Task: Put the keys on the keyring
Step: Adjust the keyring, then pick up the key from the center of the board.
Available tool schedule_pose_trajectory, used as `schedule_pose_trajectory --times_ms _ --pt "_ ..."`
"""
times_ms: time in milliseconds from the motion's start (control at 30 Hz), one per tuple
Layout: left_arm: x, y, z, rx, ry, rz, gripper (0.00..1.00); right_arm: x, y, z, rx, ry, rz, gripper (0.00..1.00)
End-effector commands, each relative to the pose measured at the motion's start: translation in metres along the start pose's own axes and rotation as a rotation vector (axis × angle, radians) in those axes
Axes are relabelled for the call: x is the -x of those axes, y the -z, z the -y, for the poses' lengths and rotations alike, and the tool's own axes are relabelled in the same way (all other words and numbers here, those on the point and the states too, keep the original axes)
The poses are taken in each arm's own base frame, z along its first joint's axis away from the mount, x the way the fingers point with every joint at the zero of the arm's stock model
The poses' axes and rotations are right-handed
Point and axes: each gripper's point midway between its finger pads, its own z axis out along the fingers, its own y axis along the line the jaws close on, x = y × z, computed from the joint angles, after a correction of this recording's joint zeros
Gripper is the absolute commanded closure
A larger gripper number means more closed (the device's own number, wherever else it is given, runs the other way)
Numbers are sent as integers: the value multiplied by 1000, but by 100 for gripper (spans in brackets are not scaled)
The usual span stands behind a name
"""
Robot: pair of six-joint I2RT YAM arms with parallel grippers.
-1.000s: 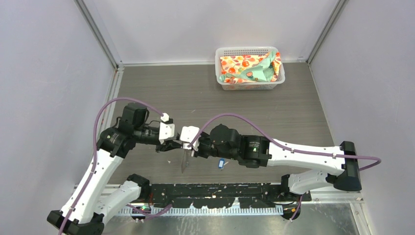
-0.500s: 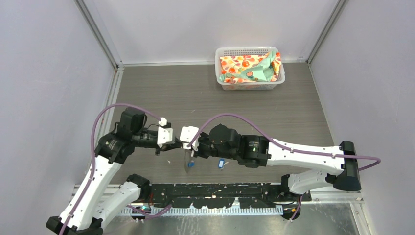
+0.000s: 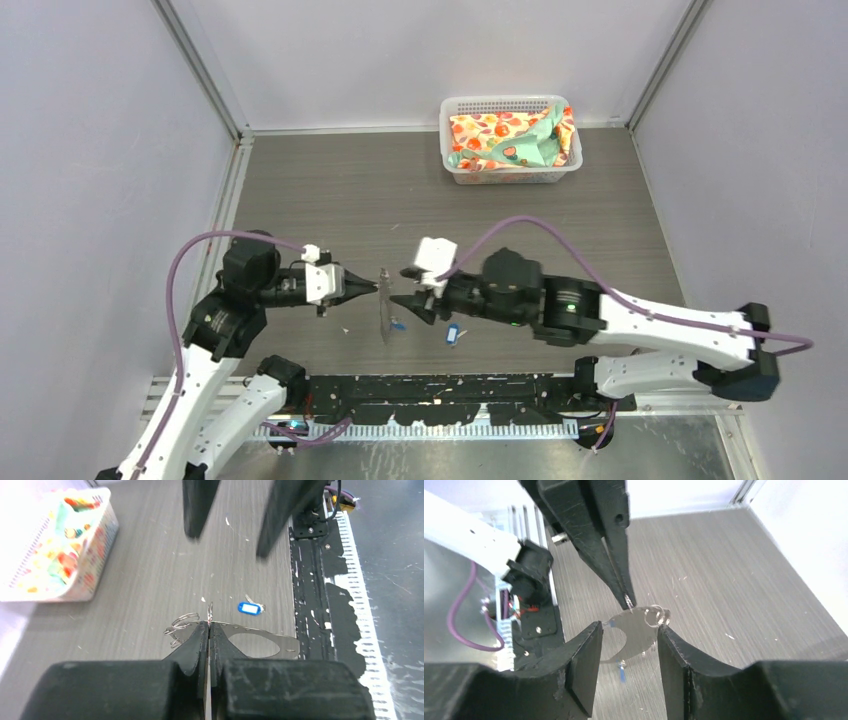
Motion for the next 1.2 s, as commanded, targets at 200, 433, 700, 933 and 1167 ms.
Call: schedule_pose_trajectory --times_ms 200,433,700,933,1167 --pt "67 17 29 -74 -607 278 100 27 83 35 -188 -268 188 48" --pt "91 25 40 -106 -772 352 100 -7 93 43 -272 -339 107 49" --pt "105 32 53 -133 -872 406 100 -21 91 39 -267 -369 79 49" --pt "109 37 65 -158 -980 452 100 -31 92 39 -283 -381 48 50" --pt "108 38 69 -166 -1001 461 100 -65 82 44 -374 -417 -76 38"
